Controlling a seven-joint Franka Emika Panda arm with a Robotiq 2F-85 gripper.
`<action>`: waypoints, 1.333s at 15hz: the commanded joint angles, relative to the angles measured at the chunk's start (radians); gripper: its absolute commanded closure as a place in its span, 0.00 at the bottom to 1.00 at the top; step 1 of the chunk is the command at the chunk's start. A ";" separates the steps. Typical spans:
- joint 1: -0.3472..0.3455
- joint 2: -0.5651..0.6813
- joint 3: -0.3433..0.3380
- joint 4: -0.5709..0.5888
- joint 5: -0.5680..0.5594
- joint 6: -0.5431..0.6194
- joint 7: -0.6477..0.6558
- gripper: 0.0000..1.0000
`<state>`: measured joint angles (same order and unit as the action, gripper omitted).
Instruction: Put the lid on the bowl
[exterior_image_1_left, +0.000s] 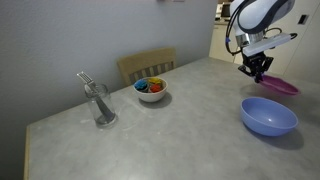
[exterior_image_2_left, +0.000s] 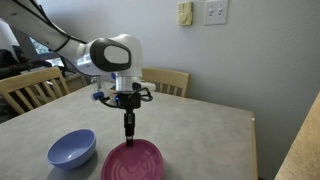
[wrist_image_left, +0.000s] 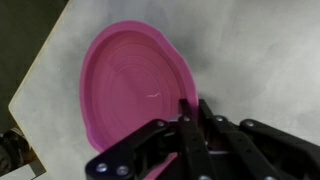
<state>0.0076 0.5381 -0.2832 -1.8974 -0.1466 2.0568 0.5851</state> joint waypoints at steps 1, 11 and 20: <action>0.016 -0.040 0.018 0.030 -0.061 -0.118 0.002 0.97; 0.090 -0.099 0.130 0.058 -0.143 -0.293 0.001 0.97; 0.150 -0.108 0.216 0.028 -0.104 -0.310 0.089 0.97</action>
<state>0.1559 0.4518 -0.0849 -1.8416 -0.2635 1.7569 0.6560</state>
